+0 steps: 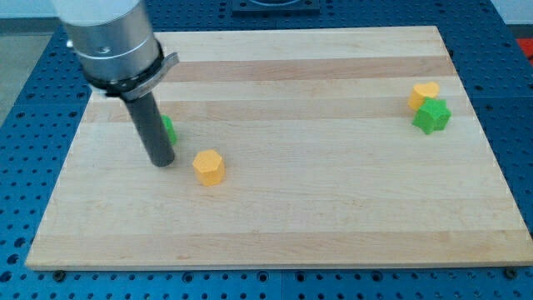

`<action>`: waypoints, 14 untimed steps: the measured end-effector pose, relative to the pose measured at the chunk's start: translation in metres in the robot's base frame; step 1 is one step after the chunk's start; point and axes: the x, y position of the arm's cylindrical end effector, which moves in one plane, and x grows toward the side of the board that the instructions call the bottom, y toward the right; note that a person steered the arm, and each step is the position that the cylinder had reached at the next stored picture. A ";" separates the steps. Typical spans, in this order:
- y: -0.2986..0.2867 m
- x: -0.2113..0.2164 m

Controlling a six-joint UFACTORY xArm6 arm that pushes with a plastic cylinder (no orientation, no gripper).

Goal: Move yellow hexagon to the left side of the yellow heart

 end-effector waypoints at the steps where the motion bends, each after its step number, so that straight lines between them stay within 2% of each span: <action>1: -0.007 0.014; 2: 0.001 0.022; 4: 0.057 -0.007; 7: 0.046 0.046; 8: 0.069 0.038; 10: 0.133 -0.041; 14: 0.153 -0.059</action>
